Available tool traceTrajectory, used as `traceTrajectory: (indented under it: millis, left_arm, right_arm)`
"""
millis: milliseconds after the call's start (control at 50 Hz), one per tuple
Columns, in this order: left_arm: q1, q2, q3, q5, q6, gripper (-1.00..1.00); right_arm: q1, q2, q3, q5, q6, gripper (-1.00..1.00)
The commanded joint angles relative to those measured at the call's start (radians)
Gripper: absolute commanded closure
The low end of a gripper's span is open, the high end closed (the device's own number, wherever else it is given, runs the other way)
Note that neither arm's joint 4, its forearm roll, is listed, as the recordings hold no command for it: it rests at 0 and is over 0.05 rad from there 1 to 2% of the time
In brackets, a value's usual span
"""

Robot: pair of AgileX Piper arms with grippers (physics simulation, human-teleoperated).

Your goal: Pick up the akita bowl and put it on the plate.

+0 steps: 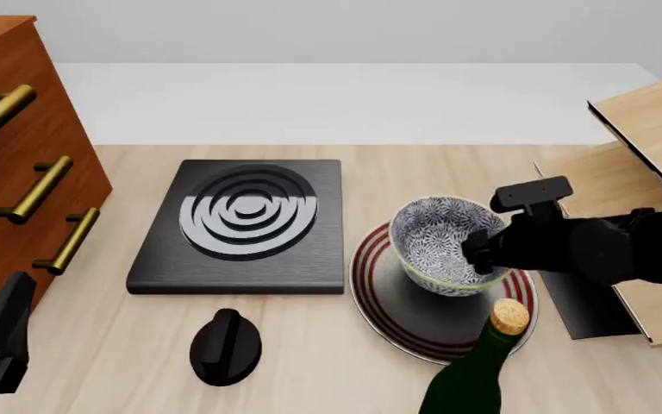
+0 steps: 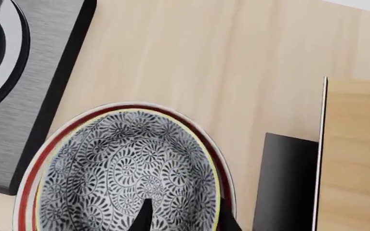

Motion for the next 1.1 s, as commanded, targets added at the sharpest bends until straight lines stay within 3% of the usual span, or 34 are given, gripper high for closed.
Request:
traceTrajectory:
  millis: [20, 380, 500, 560, 640, 720, 860, 920, 1100]
  left_arm:
    - [0.000, 0.000, 0.000, 0.000, 0.000, -1.00]
    - [0.000, 0.000, 0.000, 0.000, 0.000, -1.00]
    - [0.000, 0.000, 0.000, 0.000, 0.000, -1.00]
    - [0.000, 0.000, 0.000, 0.000, 0.000, -1.00]
    - [0.000, 0.000, 0.000, 0.000, 0.000, -1.00]
    - [0.000, 0.000, 0.000, 0.000, 0.000, -1.00]
    - [0.000, 0.000, 0.000, 0.000, 0.000, -1.00]
    - [0.000, 0.000, 0.000, 0.000, 0.000, -1.00]
    - [0.000, 0.000, 0.000, 0.000, 0.000, -1.00]
  right_arm:
    - [-0.004, 0.006, -0.001, 0.003, -0.014, -1.00]
    - [-0.039, -0.093, -0.021, 0.042, -0.023, -1.00]
    - [-0.024, -0.216, 0.001, 0.060, -0.026, -1.00]
    - [0.004, -0.317, 0.022, 0.086, 0.003, -1.00]
    - [-0.022, -0.405, 0.053, 0.086, -0.031, -1.00]
    - [0.001, -0.495, 0.092, 0.095, -0.009, -1.00]
    - [0.001, -0.598, 0.181, 0.035, -0.070, -1.00]
    - [-0.015, -0.628, 0.214, 0.025, -0.012, -1.00]
    - [-0.024, -0.824, 0.340, -0.011, 0.021, -1.00]
